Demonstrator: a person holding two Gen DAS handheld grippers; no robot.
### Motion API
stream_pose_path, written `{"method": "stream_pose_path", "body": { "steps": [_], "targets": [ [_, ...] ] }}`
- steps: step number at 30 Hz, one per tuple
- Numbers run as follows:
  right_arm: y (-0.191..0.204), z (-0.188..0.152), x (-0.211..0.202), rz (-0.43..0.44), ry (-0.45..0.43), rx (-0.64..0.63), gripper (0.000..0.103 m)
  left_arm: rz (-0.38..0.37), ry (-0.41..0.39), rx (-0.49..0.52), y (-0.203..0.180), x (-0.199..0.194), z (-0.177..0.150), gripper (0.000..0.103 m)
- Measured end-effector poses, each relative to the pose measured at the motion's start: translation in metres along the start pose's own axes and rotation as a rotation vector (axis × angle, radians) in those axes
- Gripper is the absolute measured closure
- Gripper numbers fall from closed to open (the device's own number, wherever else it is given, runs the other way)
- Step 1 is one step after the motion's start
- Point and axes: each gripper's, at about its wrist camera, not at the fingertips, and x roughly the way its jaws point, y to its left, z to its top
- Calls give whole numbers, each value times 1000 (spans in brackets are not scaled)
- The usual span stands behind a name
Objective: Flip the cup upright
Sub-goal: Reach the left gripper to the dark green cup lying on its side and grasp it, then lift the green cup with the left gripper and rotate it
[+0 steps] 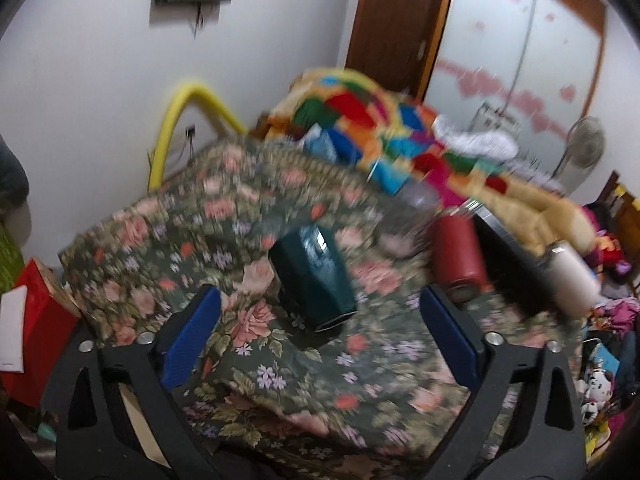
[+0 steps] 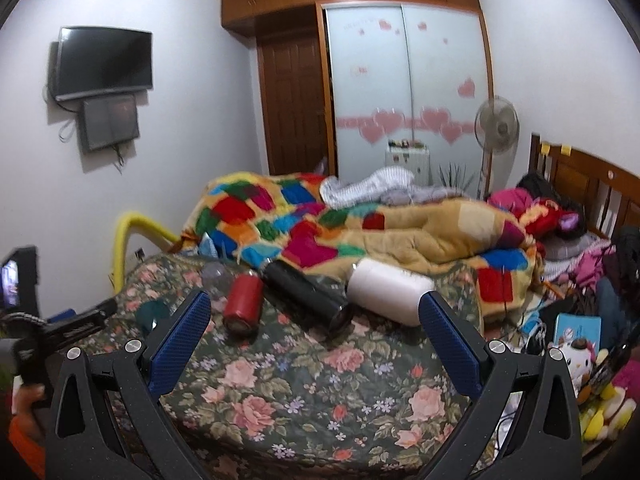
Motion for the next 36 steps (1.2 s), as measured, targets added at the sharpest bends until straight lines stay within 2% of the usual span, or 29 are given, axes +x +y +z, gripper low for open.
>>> {"method": "stream_pose_path", "body": {
  "steps": [3, 7, 10, 16, 20, 25, 29, 36],
  "targets": [
    [-2, -3, 17, -35, 38, -4, 0, 17, 76, -12, 0, 43, 0, 12],
    [-4, -7, 37, -55, 84, -15, 0, 35, 123, -33, -3, 79, 1, 14],
    [-4, -10, 50, -55, 115, -18, 0, 64, 134, -46, -5, 99, 1, 14],
    [-6, -15, 72, -51, 161, -11, 0, 173, 133, -27, -15, 129, 0, 18],
    [-9, -17, 79, -54, 175, 1, 0, 212, 138, -33, -15, 139, 0, 31],
    [-15, -19, 83, -60, 193, 21, 0, 216, 132, -18, -18, 140, -3, 32],
    [-18, -19, 81, -65, 192, 23, 0, 187, 125, 13, -25, 125, -7, 32],
    [-18, -16, 73, -61, 175, 22, 0, 66, 97, 95, -53, 75, -15, 32]
  ]
}}
